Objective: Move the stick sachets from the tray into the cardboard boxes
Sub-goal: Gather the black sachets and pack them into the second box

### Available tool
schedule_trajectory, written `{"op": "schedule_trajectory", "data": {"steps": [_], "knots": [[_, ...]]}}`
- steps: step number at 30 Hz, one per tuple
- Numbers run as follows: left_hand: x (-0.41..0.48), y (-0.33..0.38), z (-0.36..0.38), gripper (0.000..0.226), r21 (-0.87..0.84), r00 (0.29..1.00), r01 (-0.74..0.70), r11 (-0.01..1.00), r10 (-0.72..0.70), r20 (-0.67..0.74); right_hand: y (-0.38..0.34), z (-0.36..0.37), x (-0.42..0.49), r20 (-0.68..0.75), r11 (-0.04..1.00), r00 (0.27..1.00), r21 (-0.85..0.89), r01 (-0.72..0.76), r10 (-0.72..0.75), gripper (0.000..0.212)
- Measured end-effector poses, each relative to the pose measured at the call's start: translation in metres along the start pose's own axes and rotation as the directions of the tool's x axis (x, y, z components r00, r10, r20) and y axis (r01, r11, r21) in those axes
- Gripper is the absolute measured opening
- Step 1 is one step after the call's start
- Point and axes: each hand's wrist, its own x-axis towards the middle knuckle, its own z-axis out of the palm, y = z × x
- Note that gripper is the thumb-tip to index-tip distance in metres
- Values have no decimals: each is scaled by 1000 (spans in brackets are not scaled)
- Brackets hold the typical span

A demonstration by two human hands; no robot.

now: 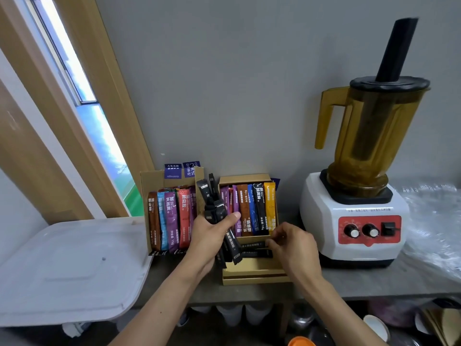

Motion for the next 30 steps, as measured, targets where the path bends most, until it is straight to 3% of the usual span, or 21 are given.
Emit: {"op": "schedule_trajectory", "data": {"steps": [3, 5, 7, 9, 13, 17, 22, 25, 30], "knots": [[0, -3, 6, 40, -81, 999, 50, 996, -50, -4, -4, 1, -3, -20, 989, 996, -125, 83, -86, 17], [1, -6, 8, 38, -87, 999, 42, 995, -44, -15, -12, -4, -8, 31, 989, 996, 131, 76, -80, 15], [2, -8, 10, 31, -73, 999, 24, 997, -25, -19, -23, -10, -12, 198, 890, 979, 453, -39, -58, 22], [1, -8, 13, 33, -78, 1000, 16, 997, -16, -11, -30, -15, -16, 321, 807, 943, 577, -126, -82, 30], [-2, -4, 16, 43, -85, 1000, 22, 996, -22, 3, -28, -18, -14, 391, 779, 916, 602, -178, -92, 21], [2, 1, 10, 47, 28, 1000, -20, 999, 21, -16, -20, -22, -8, 399, 750, 916, 619, -234, -43, 14], [6, 7, 0, 27, 38, 999, -27, 999, 29, -43, 3, -31, 3, 240, 901, 971, 421, -107, 3, 9], [5, 9, -1, 34, 2, 1000, 0, 1000, 0, -12, 10, -24, 4, 264, 984, 964, 180, -13, -36, 11], [3, 8, 2, 40, -58, 993, 93, 994, -88, 80, 0, -7, 0, 247, 986, 965, -110, 123, -93, 11]]}}
